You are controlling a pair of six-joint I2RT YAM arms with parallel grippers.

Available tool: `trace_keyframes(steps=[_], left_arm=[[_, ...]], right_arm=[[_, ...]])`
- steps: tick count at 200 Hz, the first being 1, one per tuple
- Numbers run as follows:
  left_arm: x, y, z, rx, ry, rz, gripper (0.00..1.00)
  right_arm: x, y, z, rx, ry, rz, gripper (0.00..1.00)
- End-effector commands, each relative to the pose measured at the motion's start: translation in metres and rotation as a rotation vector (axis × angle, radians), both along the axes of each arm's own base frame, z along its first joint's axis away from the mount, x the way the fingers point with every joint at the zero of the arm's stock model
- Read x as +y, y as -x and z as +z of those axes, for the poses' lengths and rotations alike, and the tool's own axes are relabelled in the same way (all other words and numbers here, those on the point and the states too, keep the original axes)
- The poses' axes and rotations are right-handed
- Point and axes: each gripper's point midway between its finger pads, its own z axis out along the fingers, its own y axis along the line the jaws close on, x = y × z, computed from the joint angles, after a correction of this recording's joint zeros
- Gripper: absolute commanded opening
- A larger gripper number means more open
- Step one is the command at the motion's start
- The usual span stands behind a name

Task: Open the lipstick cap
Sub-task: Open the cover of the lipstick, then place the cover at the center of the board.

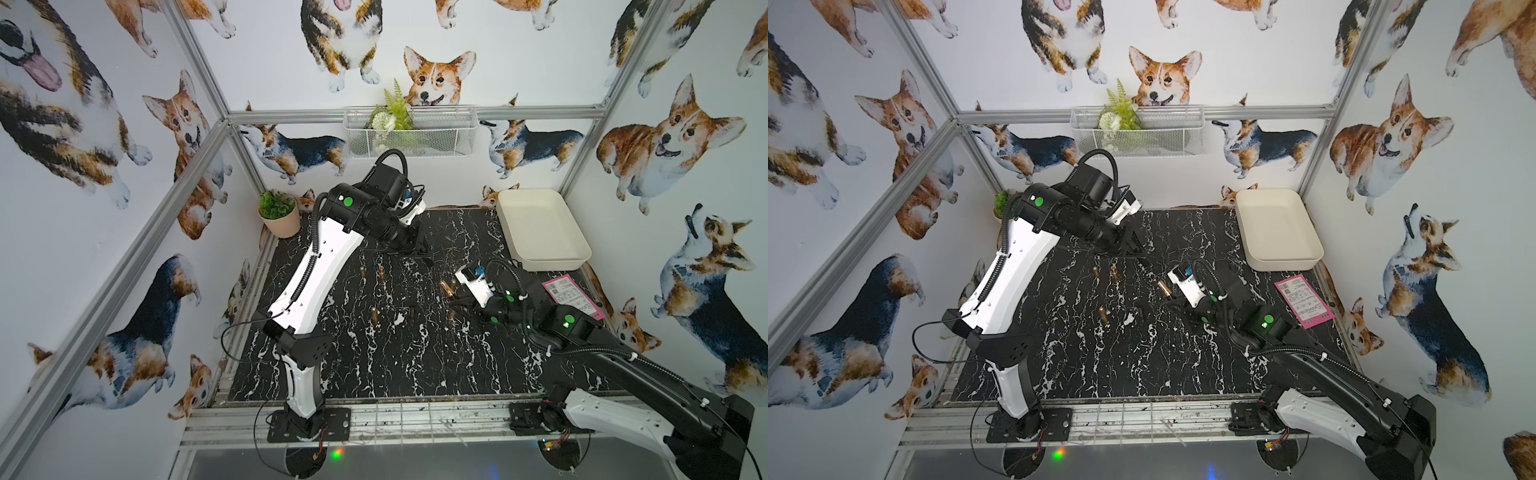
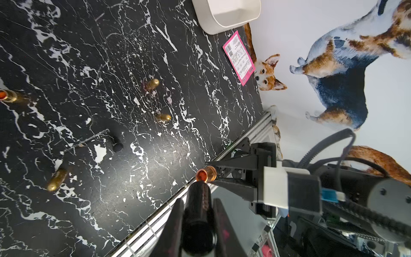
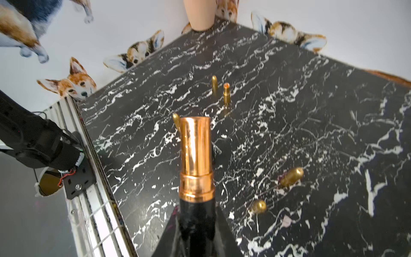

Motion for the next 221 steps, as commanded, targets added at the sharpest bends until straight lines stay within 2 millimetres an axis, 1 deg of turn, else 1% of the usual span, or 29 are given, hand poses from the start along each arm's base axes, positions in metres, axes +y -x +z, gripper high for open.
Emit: trace_keyframes(steps=[1,27,41,62,79,94,109,123,138,156,180,207,221], left_arm=[[0.002,-0.003,0.005,-0.027,0.005,0.01,0.0],[0.003,-0.006,0.004,-0.033,-0.002,0.016,0.0],[0.007,-0.012,0.001,-0.041,-0.02,0.042,0.0],[0.022,-0.031,-0.005,-0.071,-0.059,0.117,0.0],[0.032,-0.047,-0.019,-0.099,-0.137,0.157,0.0],[0.034,-0.06,-0.037,-0.108,-0.202,0.173,0.0],[0.036,-0.076,-0.057,-0.116,-0.265,0.195,0.0],[0.034,-0.088,-0.077,-0.116,-0.315,0.199,0.0],[0.031,-0.103,-0.099,-0.126,-0.373,0.206,0.0],[0.026,-0.12,-0.128,-0.118,-0.426,0.202,0.0],[0.02,-0.141,-0.168,-0.106,-0.489,0.204,0.0],[0.013,-0.16,-0.208,-0.098,-0.534,0.215,0.0],[0.011,-0.168,-0.223,-0.109,-0.552,0.226,0.0]], right_arm=[[-0.007,0.004,-0.007,0.026,0.027,-0.015,0.0],[-0.01,0.004,0.005,-0.012,-0.008,-0.029,0.0],[-0.012,0.004,0.014,-0.035,-0.036,-0.039,0.0],[-0.017,0.005,0.025,-0.067,-0.073,-0.057,0.0],[-0.021,0.007,0.039,-0.101,-0.114,-0.068,0.0],[-0.024,0.007,0.049,-0.124,-0.133,-0.075,0.0],[-0.029,0.008,0.065,-0.166,-0.155,-0.087,0.0],[-0.033,0.009,0.078,-0.199,-0.17,-0.092,0.0],[-0.035,0.01,0.088,-0.22,-0.174,-0.09,0.0],[-0.038,0.011,0.092,-0.225,-0.16,-0.089,0.0],[-0.043,0.014,0.092,-0.225,-0.137,-0.092,0.0],[-0.048,0.014,0.09,-0.222,-0.114,-0.106,0.0],[-0.049,0.014,0.088,-0.221,-0.112,-0.109,0.0]])
